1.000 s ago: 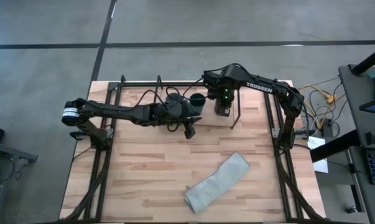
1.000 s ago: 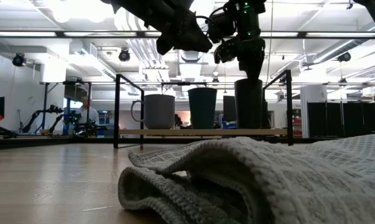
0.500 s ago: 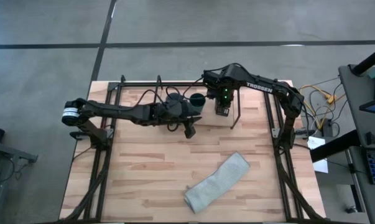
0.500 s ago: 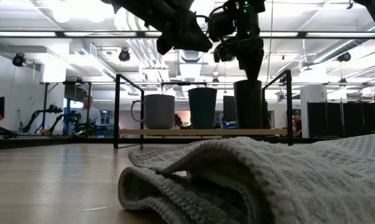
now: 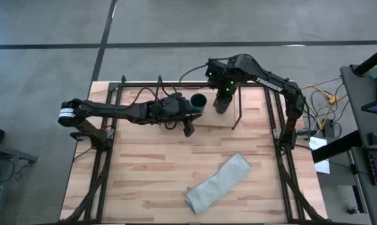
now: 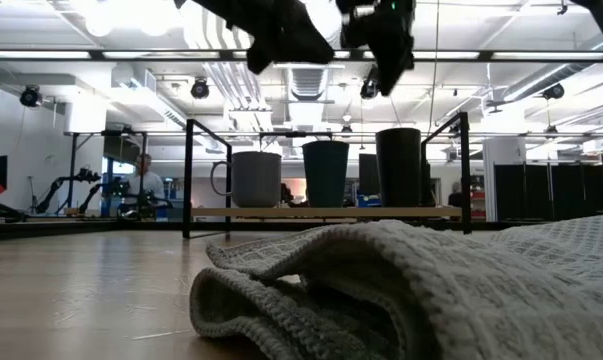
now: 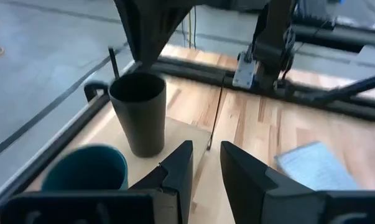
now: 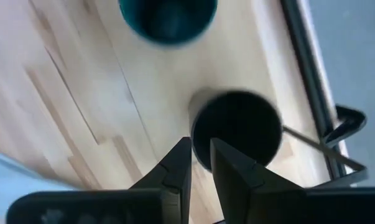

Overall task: Stack small to large cups/mugs on shelf
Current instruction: Return to Home Position

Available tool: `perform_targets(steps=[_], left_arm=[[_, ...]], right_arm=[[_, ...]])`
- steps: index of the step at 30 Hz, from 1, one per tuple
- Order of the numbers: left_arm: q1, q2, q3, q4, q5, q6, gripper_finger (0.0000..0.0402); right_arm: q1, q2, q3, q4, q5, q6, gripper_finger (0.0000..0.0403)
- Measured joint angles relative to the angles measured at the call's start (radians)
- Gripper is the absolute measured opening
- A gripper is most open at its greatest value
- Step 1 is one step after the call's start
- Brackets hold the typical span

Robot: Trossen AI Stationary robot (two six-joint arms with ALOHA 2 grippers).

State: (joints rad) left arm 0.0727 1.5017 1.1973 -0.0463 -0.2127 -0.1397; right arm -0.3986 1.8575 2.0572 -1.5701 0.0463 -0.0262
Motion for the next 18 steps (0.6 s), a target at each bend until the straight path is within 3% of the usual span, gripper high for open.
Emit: perform_targets(steps=[11, 18], left_arm=[[0.0, -0.23, -0.01, 0.002, 0.0, 0.025, 0.0068], [-0.001, -0.377, -0.025, 0.001, -0.001, 0.025, 0.0068]], right_arm=[[0.006, -0.002, 0.294, -0.001, 0.0, 0.206, 0.0054], [0.015, -0.06, 0.289, -0.001, -0.004, 0.215, 0.0054]])
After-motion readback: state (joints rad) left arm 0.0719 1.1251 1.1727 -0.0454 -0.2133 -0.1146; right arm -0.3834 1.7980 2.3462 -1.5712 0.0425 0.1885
